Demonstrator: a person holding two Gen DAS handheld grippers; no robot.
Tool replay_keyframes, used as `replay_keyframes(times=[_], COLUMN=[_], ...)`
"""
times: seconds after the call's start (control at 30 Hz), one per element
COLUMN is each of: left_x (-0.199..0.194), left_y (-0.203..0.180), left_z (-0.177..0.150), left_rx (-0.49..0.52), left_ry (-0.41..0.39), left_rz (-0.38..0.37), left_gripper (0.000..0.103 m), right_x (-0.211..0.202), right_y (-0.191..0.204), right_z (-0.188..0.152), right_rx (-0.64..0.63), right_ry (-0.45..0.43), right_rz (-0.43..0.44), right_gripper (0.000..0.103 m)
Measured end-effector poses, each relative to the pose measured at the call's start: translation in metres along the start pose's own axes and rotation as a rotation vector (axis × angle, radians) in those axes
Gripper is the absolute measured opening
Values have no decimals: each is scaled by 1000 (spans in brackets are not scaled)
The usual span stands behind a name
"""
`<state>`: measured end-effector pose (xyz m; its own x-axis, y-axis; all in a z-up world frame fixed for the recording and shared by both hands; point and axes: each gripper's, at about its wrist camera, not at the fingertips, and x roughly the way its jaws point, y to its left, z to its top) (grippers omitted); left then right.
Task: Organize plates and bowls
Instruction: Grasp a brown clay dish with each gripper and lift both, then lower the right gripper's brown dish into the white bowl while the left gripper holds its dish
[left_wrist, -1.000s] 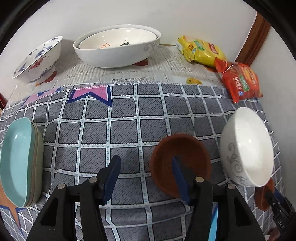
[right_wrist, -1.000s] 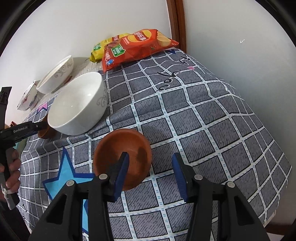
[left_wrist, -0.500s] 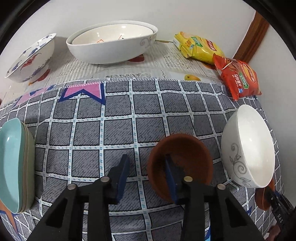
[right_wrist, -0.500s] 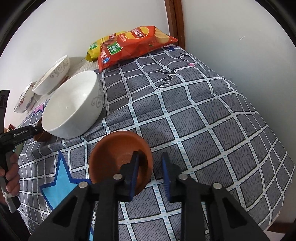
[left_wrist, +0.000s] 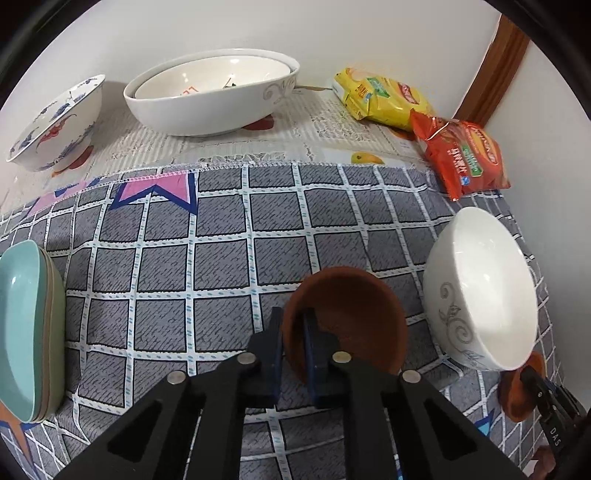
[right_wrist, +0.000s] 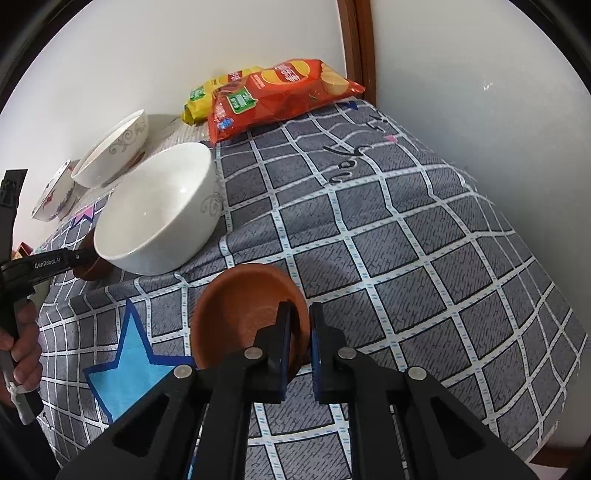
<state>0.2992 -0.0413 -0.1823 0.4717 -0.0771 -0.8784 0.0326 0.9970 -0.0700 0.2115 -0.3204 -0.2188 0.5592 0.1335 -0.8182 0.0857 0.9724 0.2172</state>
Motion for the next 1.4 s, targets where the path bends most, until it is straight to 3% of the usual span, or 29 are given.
replay_keyframes(times=[0.47,0.63,0.8,1.07,1.4], left_x=[-56,-85,-104,-106,-72], left_y=[-3,3,10,23,41], left_z=[-17,-17,-12,-6,7], left_rx=[16,10,-20,-25,-48], left_ry=[-66,-109,-126,-145,-107], left_rz=[-32,-35,-49,-38,-45], left_gripper=[8,8,8,8,8], right_x=[-35,-66,-80,-65,-14], right_y=[14,20,28,49,78], right_z=[-1,11,34,62,88], right_rx=[8,-12,8,-10,-60], right_ry=[-48,-107,-113,-106,-43], right_rz=[60,64,106,116,105], right_gripper=[9,9,9,9,9])
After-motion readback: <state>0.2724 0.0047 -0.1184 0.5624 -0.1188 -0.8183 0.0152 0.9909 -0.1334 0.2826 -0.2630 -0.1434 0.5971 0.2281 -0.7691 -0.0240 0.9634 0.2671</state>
